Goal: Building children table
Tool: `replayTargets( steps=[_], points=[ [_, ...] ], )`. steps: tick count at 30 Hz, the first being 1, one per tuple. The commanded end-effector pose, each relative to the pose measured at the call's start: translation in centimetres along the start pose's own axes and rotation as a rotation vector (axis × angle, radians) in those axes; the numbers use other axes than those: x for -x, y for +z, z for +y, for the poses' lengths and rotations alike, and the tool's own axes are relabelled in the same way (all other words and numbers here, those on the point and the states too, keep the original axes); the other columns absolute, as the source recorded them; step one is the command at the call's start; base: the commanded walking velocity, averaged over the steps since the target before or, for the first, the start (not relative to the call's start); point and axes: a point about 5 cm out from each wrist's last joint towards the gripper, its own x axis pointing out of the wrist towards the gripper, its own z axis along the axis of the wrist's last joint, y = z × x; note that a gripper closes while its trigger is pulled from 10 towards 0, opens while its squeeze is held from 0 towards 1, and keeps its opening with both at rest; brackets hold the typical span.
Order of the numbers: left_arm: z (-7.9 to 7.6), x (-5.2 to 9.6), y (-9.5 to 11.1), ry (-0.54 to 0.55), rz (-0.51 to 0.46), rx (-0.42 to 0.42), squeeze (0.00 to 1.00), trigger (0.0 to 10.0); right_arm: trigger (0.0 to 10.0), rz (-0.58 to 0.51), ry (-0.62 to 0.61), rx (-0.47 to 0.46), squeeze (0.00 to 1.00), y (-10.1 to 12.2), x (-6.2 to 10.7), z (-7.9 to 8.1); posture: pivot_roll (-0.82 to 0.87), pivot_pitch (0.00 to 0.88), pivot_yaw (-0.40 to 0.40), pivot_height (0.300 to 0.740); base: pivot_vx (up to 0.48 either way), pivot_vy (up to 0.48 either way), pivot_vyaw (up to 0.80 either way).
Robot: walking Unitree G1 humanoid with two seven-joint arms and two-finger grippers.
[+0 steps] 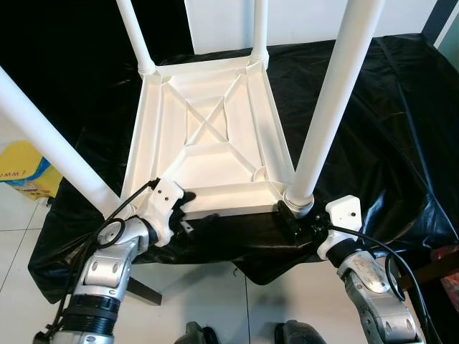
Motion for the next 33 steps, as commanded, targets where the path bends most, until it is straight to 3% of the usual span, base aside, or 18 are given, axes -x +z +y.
replayTargets(
  steps=[1, 2, 3, 4, 10, 15, 25, 31, 33],
  points=[
    [0.2, 0.2, 0.0, 0.061, -0.008, 0.007, 1.00, 10.0, 10.0, -0.001, 0.007, -0.006, 0.00, -0.2, 0.1, 0.2, -0.18, 0.086, 0.051, 0.740, 0.000, 0.000, 0.00],
    [-0.1, -0.3, 1.1, 0.088, -0.079, 0.019, 0.49, 10.0, 10.0, -0.011, 0.004, -0.001, 0.00, 0.0, 0.0, 0.2, -0.18, 0.084, 0.050, 0.740, 0.000, 0.000, 0.00],
    [-0.1, -0.3, 1.1, 0.088, -0.079, 0.019, 0.49, 10.0, 10.0, -0.011, 0.004, -0.001, 0.00, 0.0, 0.0, 0.2, -0.18, 0.084, 0.050, 0.740, 0.000, 0.000, 0.00],
    [-0.5, -0.7, 2.1, 0.109, -0.148, 0.014, 0.00, 10.0, 10.0, -0.023, -0.001, 0.001, 0.00, 0.2, -0.2, 0.3, -0.18, 0.080, 0.048, 0.740, 0.000, 0.000, 0.00],
    [-1.0, -1.0, 3.8, 0.189, -0.264, 0.014, 0.00, 10.0, 10.0, -0.064, -0.035, 0.008, 0.00, 1.0, -1.0, 0.3, -0.16, 0.073, 0.043, 0.740, 0.000, 0.000, 0.00],
    [-2.1, -0.5, 2.2, 0.135, -0.149, -0.054, 0.00, 10.0, 10.0, -0.067, -0.048, 0.009, 0.00, 1.0, -1.3, 0.3, -0.15, 0.064, 0.033, 0.740, 0.000, 0.000, 0.00],
    [-2.2, -0.5, 0.7, 0.133, -0.010, -0.095, 0.00, 10.0, 10.0, -0.025, -0.059, 0.008, 0.00, 0.5, -0.8, 0.1, -0.13, 0.068, 0.025, 0.740, 0.000, 0.000, 0.00],
    [-1.7, -0.9, -1.4, 0.181, 0.127, -0.170, 0.00, 10.0, 10.0, 0.020, -0.060, 0.009, 0.00, -0.3, -0.7, 0.1, -0.14, 0.090, 0.024, 0.740, 0.000, 0.000, 0.00],
    [-1.7, -0.9, -1.4, 0.181, 0.127, -0.170, 0.00, 10.0, 10.0, 0.020, -0.060, 0.009, 0.00, -0.3, -0.7, 0.1, -0.14, 0.090, 0.024, 0.740, 0.000, 0.000, 0.00]
  ],
)
